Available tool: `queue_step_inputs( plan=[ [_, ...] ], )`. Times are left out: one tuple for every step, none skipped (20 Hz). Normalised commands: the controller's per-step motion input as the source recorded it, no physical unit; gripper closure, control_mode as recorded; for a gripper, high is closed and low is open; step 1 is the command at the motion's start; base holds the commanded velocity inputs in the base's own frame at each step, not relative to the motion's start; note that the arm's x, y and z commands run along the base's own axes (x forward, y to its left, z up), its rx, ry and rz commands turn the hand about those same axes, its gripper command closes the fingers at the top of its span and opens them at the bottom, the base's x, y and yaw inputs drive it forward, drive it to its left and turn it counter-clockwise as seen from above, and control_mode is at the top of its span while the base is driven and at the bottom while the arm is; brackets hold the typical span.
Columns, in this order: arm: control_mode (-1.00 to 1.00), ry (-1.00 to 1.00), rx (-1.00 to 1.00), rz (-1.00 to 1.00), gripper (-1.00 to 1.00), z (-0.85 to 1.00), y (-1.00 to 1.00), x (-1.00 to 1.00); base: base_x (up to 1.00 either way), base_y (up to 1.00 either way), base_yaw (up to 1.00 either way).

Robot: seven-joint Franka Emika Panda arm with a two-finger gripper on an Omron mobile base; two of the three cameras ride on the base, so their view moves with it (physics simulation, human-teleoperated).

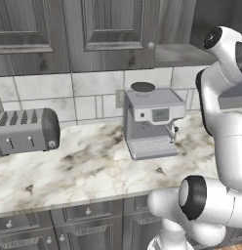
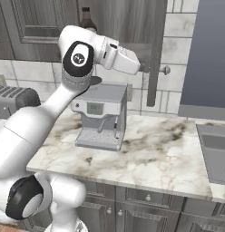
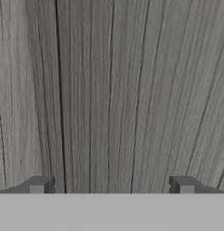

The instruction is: Move the syrup bottle and mustard from the cabinet to the dining counter.

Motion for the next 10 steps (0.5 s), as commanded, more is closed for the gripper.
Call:
queue_step_inputs(
  plan=[
    [-1.00,-0.03,0.00,-0.22,-1.00,0.00,-0.93,0.00,0.00,0.00,0.00],
    [-1.00,-0.06,0.00,-0.17,-1.00,0.00,-0.75,0.00,0.00,0.00,0.00],
    [-1.00,-0.10,0.00,-0.08,-1.00,0.00,-0.45,-0.02,0.00,0.00,0.00],
    [-1.00,-0.14,0.00,0.00,-1.00,0.00,-0.10,-0.32,0.00,0.00,0.00],
    [-1.00,-0.10,0.00,0.01,-1.00,0.00,0.00,-0.56,0.00,0.00,0.00],
    [-1.00,-0.02,0.00,0.16,-1.00,0.00,0.41,-0.65,0.00,0.00,0.00],
    [-1.00,0.00,0.00,0.23,-1.00,0.00,0.66,-0.62,0.00,0.00,0.00],
    [-1.00,0.00,0.00,0.30,-1.00,0.00,0.99,-0.61,0.00,0.00,0.00],
    [-1.00,0.04,0.00,0.33,-1.00,0.00,1.00,-0.51,0.00,0.00,0.00],
    [-1.00,0.07,0.00,0.35,-1.00,0.00,1.00,-0.46,0.00,0.00,0.00]
  ],
)
